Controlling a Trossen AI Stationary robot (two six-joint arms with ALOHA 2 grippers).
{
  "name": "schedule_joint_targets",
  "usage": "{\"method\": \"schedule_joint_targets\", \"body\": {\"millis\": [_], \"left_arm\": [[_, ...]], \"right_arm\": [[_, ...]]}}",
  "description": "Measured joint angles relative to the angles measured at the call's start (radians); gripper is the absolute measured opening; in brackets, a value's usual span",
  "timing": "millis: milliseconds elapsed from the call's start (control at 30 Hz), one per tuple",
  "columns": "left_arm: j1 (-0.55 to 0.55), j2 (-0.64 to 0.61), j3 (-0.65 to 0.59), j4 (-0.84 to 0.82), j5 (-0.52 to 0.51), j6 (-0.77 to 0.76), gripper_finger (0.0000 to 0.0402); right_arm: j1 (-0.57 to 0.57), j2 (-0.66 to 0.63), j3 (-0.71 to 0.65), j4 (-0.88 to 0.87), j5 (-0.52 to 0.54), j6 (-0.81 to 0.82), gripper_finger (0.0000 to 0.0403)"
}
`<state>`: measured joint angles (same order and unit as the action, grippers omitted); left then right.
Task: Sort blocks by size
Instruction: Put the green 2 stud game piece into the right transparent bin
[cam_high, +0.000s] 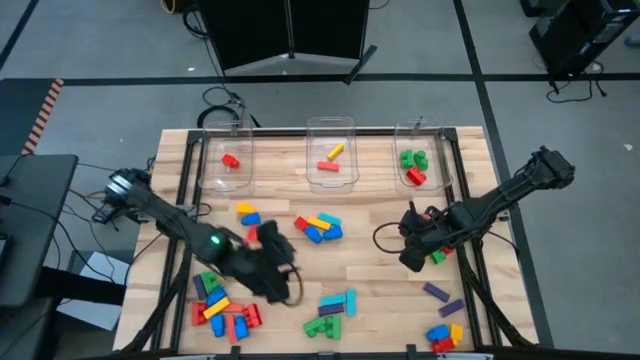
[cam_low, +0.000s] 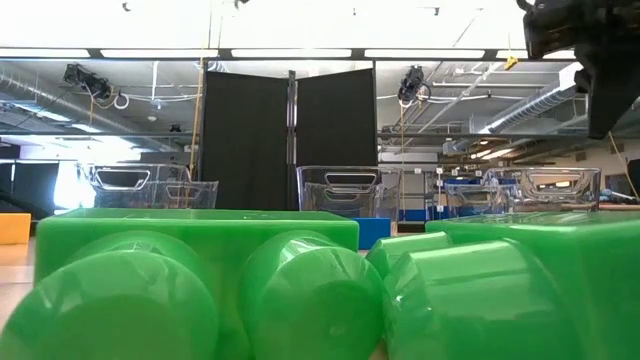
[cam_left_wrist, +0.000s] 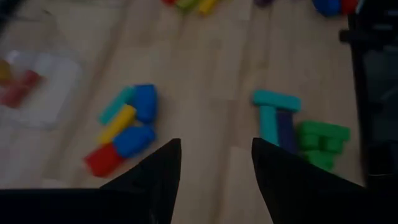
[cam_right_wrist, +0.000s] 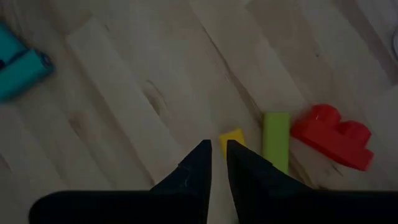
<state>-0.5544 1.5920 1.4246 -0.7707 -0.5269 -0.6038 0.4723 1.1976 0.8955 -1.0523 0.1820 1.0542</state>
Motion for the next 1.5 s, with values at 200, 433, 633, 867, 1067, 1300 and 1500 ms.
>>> {"method": "schedule_joint_targets", "body": {"millis": [200,433,633,867,1067,1300,1500], "left_arm": [[-0.018,0.291,0.313,-0.208,0.077,-0.089,0.0204],[-0.041,0.544,0.598,-0.275,0.103,-0.108,0.0204],[-0.05,0.623,0.649,-0.269,0.191,-0.167,0.0204],[-0.074,0.67,0.649,-0.264,0.262,-0.272,0.0204],[-0.101,0.721,0.649,-0.199,0.307,-0.29,0.0204],[-0.104,0.763,0.649,-0.226,0.301,-0.32,0.0204],[-0.1,0.803,0.648,-0.212,0.309,-0.325,0.0204]], "right_arm": [[0.029,0.0,0.0,-0.024,0.0,-0.015,0.0061],[0.076,0.0,0.0,-0.031,0.0,-0.064,0.0062],[0.125,0.0,0.0,-0.036,0.0,-0.07,0.0062],[0.167,0.0,0.0,-0.035,0.03,-0.063,0.006],[0.179,0.0,-0.001,-0.035,0.034,-0.061,0.0059],[0.182,0.0,-0.001,-0.032,0.045,-0.061,0.0059],[0.182,0.0,-0.001,-0.024,0.06,-0.061,0.0058]]}}
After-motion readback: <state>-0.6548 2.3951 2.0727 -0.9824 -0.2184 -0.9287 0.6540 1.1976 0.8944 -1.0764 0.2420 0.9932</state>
